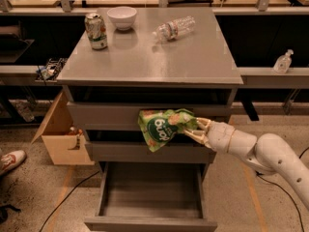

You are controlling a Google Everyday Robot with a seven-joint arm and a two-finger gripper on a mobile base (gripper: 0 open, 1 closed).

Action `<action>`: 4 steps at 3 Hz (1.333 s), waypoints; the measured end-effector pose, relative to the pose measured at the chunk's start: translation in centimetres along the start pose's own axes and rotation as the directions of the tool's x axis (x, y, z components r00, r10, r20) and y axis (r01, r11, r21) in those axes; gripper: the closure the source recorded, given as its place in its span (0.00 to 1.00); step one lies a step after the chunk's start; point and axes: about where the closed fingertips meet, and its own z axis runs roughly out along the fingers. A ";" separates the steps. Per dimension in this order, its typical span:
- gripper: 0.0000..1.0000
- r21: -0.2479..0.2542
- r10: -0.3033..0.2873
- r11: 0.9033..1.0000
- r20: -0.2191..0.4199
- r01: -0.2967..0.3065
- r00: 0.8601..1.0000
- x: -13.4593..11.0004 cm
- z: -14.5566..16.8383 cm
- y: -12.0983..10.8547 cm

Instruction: Pick green rice chip bag from bottom drawer and place on counter

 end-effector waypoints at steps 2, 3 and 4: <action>1.00 0.044 -0.287 0.957 0.062 0.285 0.956 -9.4 -0.1 -4.1; 1.00 0.045 -0.432 0.902 0.071 0.430 0.899 -13.8 0.7 -4.4; 1.00 0.045 -0.432 0.902 0.071 0.430 0.899 -13.8 0.7 -4.4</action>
Offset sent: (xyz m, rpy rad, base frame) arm 0.0069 0.0152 0.1592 -0.1797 -0.4583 0.0484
